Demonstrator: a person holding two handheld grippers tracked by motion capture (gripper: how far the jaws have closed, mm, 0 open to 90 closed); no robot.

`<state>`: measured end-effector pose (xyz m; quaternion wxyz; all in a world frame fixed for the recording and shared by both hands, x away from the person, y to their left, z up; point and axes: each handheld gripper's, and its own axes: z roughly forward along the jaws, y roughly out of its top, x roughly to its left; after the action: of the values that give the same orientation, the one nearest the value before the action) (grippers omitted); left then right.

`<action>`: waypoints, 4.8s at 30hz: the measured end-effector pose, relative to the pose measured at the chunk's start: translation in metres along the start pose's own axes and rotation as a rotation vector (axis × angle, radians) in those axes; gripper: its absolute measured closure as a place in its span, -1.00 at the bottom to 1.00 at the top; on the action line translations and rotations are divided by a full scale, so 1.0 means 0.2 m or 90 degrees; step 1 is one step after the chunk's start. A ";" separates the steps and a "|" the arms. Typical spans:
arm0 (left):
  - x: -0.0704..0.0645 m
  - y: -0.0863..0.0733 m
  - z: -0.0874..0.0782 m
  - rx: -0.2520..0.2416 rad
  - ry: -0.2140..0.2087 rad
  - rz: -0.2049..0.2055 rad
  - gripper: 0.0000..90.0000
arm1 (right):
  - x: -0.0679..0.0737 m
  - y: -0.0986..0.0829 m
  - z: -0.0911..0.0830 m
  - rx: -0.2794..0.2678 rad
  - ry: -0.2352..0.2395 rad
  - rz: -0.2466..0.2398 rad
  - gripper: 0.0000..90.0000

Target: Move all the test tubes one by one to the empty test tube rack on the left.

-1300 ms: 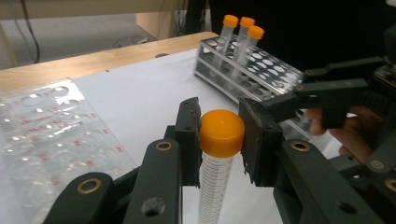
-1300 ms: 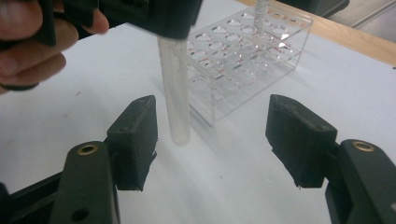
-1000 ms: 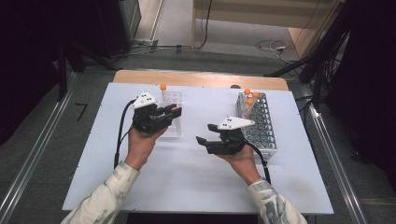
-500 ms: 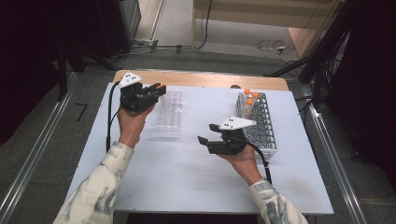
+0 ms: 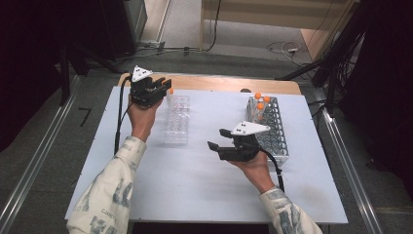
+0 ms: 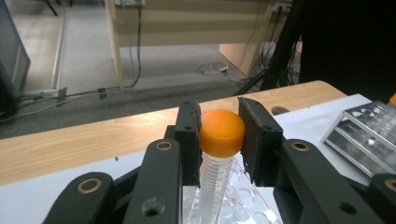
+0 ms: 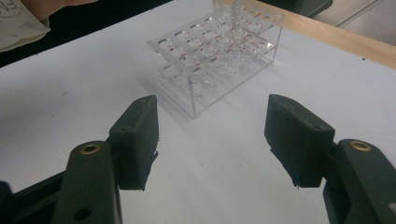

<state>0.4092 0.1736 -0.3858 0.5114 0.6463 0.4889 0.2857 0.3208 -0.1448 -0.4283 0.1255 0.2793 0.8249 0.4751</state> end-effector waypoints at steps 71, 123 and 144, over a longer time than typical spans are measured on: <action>-0.11 -0.32 -0.14 0.067 -0.078 -0.042 -0.77 | -0.16 -0.01 -0.19 -0.036 -0.082 0.047 -0.39; -0.15 -0.31 -0.20 0.056 -0.114 -0.038 -0.81 | -0.75 0.00 -0.06 0.111 -0.209 0.035 0.42; -0.15 -0.31 -0.21 0.054 -0.122 -0.038 -0.81 | -0.72 0.06 -0.15 0.058 -0.216 0.042 0.58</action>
<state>0.3402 0.1615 -0.4266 0.5365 0.6769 0.4683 0.1860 0.4280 -0.2452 -0.4121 0.2345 0.3880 0.8029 0.3870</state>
